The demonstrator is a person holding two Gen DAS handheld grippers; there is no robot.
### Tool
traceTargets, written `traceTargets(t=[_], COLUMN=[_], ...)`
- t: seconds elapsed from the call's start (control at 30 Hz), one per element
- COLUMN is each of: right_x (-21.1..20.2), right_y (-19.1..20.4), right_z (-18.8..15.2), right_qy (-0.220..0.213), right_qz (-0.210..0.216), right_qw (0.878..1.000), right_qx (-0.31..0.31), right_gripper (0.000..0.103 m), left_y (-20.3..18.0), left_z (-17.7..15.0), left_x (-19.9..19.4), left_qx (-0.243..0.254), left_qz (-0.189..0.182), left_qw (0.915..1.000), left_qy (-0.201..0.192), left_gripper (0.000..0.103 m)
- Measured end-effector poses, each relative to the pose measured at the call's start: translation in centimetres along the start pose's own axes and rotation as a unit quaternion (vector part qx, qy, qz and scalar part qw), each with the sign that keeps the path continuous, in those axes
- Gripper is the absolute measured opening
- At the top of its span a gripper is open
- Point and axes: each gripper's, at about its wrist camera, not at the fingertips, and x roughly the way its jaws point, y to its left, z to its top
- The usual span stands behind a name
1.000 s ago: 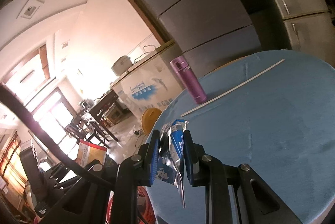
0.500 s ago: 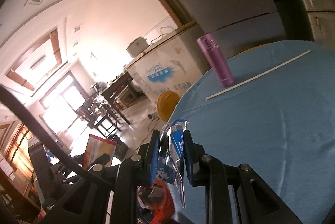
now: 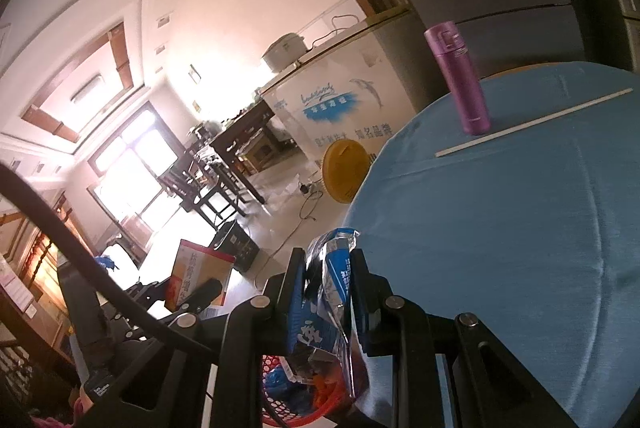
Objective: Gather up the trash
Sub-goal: 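Carry carton in left tool and foil wrapper in right tool to basket, then open left tool to drop carton while right tool drops foil wrapper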
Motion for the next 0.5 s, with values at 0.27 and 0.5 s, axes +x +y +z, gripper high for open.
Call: traceTargets(t=[0.27, 0.5], right_x=[2.6, 5.2], right_y=[2.1, 3.8], right_z=[-0.6, -1.4], right_qy=[0.03, 0.059], right_qz=[0.014, 0.027], right_qw=[0.999, 0.997], right_qx=[-0.018, -0.038], right_gripper=[0.024, 0.024], left_y=[1.4, 2.3], left_z=[-1.1, -1.9], left_x=[0.8, 1.6], left_qx=[-0.012, -0.022], left_qz=[0.009, 0.016], left_qw=[0.9998, 0.9993], left_qy=[0.012, 0.026], left_gripper=[0.048, 0.048])
